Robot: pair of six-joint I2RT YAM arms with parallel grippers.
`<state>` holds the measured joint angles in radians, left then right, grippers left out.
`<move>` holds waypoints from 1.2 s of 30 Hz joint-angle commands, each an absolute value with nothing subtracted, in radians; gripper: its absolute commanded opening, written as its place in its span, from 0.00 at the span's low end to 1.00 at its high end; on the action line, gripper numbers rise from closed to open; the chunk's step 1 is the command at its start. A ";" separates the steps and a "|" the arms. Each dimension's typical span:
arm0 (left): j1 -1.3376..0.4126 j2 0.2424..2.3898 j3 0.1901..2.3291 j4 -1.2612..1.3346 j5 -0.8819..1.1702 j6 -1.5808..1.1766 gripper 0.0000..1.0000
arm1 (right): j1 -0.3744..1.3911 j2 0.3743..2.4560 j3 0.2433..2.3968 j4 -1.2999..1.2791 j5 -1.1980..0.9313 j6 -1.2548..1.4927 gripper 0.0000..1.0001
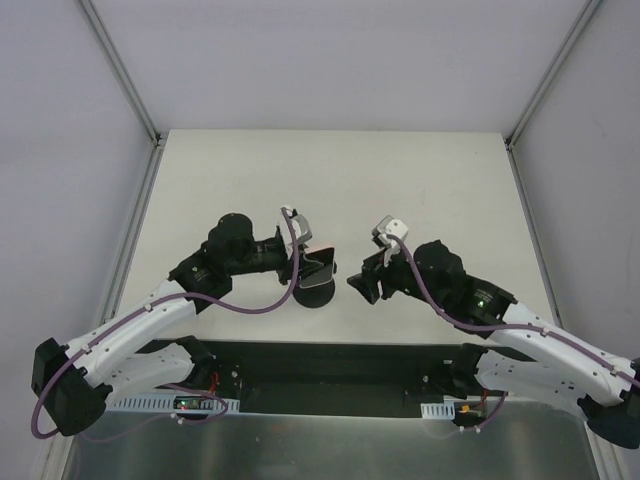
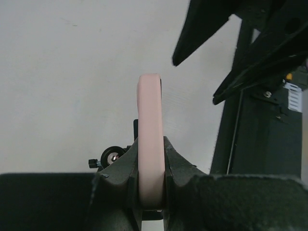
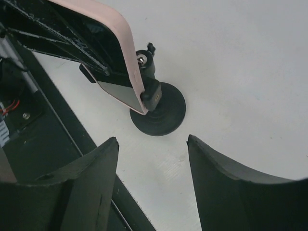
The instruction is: Place the phone on the phone stand
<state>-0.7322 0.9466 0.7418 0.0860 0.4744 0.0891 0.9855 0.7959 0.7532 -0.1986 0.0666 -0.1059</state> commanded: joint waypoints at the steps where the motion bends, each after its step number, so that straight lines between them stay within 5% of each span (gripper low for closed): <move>1: -0.730 0.949 0.851 0.058 0.771 0.187 0.00 | 0.971 0.853 0.747 -0.124 -0.184 -0.288 0.62; 11: -0.706 1.057 0.885 0.046 0.950 0.238 0.00 | 0.965 1.034 0.768 0.040 -0.376 -0.302 0.58; 20: -0.698 1.005 0.779 0.144 0.901 0.255 0.00 | 0.968 1.078 0.736 0.143 -0.376 -0.241 0.25; 21: -0.698 1.002 0.775 0.149 0.890 0.253 0.00 | 0.965 1.078 0.736 0.152 -0.370 -0.209 0.05; 23: -0.698 0.996 0.767 0.166 0.835 0.249 0.00 | 0.968 1.083 0.736 0.159 -0.336 -0.155 0.01; 31: -0.696 0.943 0.686 0.256 0.707 0.235 0.00 | 1.165 1.037 0.758 0.134 0.358 0.235 0.00; 36: -0.699 0.950 0.681 0.264 0.704 0.213 0.00 | 1.215 1.054 0.793 0.087 0.556 0.330 0.00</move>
<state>-0.6930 0.9466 0.6964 0.1432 0.8215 0.1841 1.1938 1.0592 0.7216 0.0101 0.1974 0.0025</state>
